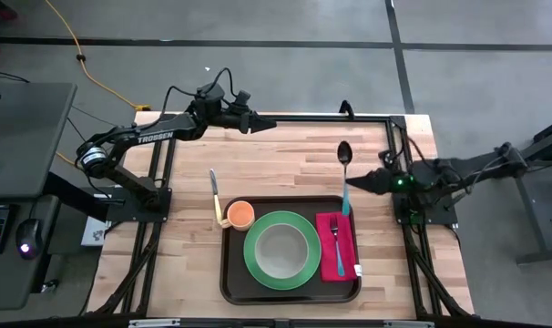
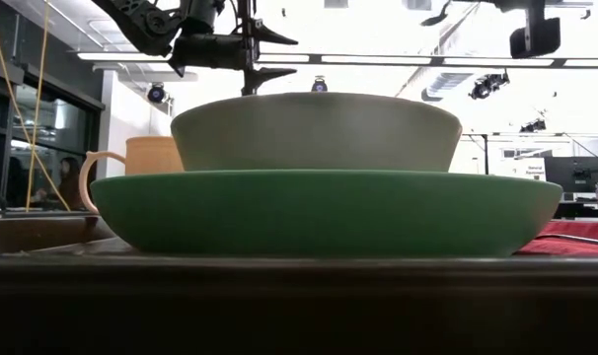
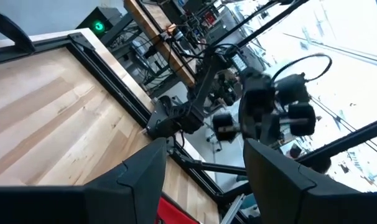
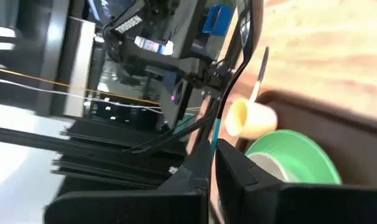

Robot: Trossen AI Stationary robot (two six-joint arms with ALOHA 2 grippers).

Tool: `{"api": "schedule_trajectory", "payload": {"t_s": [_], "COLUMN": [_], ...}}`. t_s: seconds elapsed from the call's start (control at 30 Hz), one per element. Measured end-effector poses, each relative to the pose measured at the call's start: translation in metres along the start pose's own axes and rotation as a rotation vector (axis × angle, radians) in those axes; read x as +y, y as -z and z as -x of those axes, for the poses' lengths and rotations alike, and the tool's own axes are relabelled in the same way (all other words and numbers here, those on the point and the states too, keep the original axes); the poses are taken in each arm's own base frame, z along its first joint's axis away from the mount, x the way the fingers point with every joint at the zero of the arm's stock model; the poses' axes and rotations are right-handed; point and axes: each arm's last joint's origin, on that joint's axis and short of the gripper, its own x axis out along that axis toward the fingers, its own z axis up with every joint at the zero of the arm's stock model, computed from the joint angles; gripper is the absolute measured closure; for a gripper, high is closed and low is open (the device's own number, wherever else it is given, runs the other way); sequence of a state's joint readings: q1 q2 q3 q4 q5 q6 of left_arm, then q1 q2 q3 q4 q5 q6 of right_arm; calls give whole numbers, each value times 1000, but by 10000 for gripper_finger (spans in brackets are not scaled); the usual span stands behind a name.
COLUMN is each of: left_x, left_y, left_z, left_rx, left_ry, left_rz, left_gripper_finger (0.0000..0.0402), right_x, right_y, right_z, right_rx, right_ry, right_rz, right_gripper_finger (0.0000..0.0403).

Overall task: Set up tray
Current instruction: Put the blue spoon on top of the red napkin to the left of the blue fork on the black tray

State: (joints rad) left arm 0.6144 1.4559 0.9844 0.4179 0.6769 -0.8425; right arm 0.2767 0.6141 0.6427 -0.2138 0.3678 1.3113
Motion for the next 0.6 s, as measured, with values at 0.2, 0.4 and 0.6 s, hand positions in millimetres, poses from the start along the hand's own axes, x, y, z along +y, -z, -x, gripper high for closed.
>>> {"api": "schedule_trajectory", "payload": {"t_s": [0.2,0.4,0.6], "left_x": [0,0,0], "left_y": [0,0,0], "left_z": [0,0,0], "left_rx": [-2,-2,-1], "left_ry": [-2,-2,-2], "left_rz": [0,1,1], "left_gripper_finger": [158,158,158], "right_x": [-29,-48,-53], "right_y": [26,43,55], "right_z": [-10,-10,-13], "right_rx": [20,36,85], "right_ry": [-60,-95,-58], "right_rz": [-92,-143,-145], "right_gripper_finger": [403,403,403]}}
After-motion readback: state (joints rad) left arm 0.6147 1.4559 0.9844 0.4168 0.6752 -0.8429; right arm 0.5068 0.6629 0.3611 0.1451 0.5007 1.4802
